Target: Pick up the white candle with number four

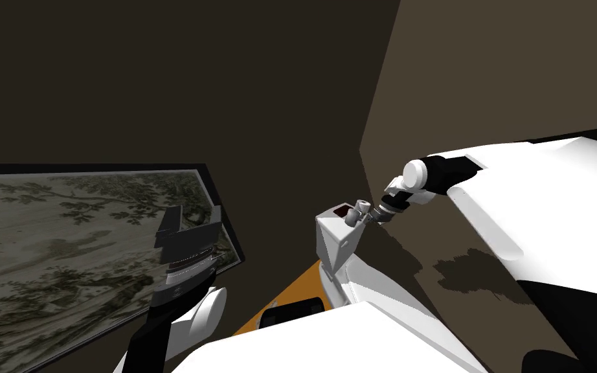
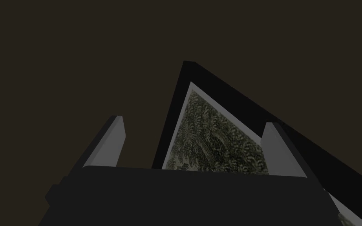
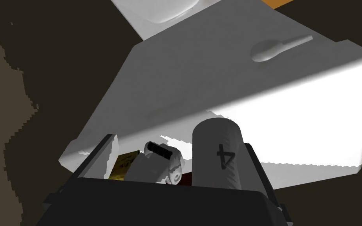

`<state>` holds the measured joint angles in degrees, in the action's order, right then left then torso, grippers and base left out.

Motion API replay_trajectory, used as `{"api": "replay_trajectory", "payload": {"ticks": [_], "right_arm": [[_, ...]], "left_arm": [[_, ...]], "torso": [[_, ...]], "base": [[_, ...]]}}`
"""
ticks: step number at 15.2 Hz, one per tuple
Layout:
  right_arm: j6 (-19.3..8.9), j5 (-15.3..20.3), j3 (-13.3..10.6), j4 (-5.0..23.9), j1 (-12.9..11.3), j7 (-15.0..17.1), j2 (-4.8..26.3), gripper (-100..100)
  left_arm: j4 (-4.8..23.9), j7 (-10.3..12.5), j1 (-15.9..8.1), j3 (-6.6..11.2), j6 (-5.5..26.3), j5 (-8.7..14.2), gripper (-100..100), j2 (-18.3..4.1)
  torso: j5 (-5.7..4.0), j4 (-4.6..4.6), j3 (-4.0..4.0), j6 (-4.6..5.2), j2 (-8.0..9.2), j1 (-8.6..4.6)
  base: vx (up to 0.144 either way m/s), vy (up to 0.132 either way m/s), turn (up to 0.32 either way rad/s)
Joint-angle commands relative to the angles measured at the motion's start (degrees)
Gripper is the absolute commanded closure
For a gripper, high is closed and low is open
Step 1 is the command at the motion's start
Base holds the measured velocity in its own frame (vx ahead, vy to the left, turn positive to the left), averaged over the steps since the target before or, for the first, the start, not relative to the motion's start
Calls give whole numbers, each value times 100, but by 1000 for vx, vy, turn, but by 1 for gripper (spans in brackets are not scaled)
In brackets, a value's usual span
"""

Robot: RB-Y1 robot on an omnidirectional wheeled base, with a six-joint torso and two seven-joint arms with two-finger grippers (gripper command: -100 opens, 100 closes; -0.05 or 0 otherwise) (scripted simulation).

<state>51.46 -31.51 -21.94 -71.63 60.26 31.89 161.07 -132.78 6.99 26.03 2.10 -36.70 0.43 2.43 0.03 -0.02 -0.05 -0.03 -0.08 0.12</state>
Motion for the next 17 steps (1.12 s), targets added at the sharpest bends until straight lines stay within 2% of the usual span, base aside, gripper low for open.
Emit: {"api": "replay_trajectory", "payload": {"ticks": [1, 6, 7, 9, 10, 11, 13, 14, 15, 17], "right_arm": [[27, -51, -13, 71, 63, 42, 272, -100], [132, -190, -100, 307, 208, 175, 918, -100], [132, -190, -100, 307, 208, 175, 929, -100], [165, -238, -134, 391, 258, 221, 1154, -100], [132, -211, -124, 314, 209, 186, 1040, -100], [-37, -295, -16, 302, 397, 147, 1028, -100], [-156, -348, 59, 288, 522, 116, 1006, -100], [-56, -308, 0, 281, 416, 144, 1031, -100], [-86, -317, 13, 282, 436, 140, 1030, 100], [-84, -316, 15, 280, 434, 138, 1031, 100]], "left_arm": [[0, 0, 0, 0, 0, 0, 0, 0], [0, 0, 0, 0, 0, 0, 0, 0], [0, 0, 0, 0, 0, 0, 0, 0], [0, 0, 0, 0, 0, 0, 0, 0], [0, 0, 0, 0, 0, 0, 0, 0], [0, 0, 0, 0, 0, 0, 0, 0], [0, 0, 0, 0, 0, 0, 0, 0], [0, 0, 0, 0, 0, 0, 0, 0], [0, 0, 0, 0, 0, 0, 0, 0], [0, 0, 0, 0, 0, 0, 0, 0]], "torso": [[0, 0, 0, 0, 0, 0], [-1, 0, -1, 1, -2, -1], [0, 0, -1, 1, -2, -1], [-2, 0, 0, 3, 0, -4], [-2, 0, 0, 3, 0, -6], [-3, 1, 1, 5, 2, -7], [-6, 1, 4, 5, 7, -13], [-7, 1, 5, 5, 9, -15], [-5, 3, 6, 6, 10, -15], [-4, 3, 6, 7, 10, -12]], "base": [[11, 4, 62], [15, 2, 61], [15, -3, 48], [15, -7, 30], [11, -6, 22], [4, -8, 49], [-4, -14, 74], [-4, -11, 32], [0, 0, 0], [0, 0, 0]]}}
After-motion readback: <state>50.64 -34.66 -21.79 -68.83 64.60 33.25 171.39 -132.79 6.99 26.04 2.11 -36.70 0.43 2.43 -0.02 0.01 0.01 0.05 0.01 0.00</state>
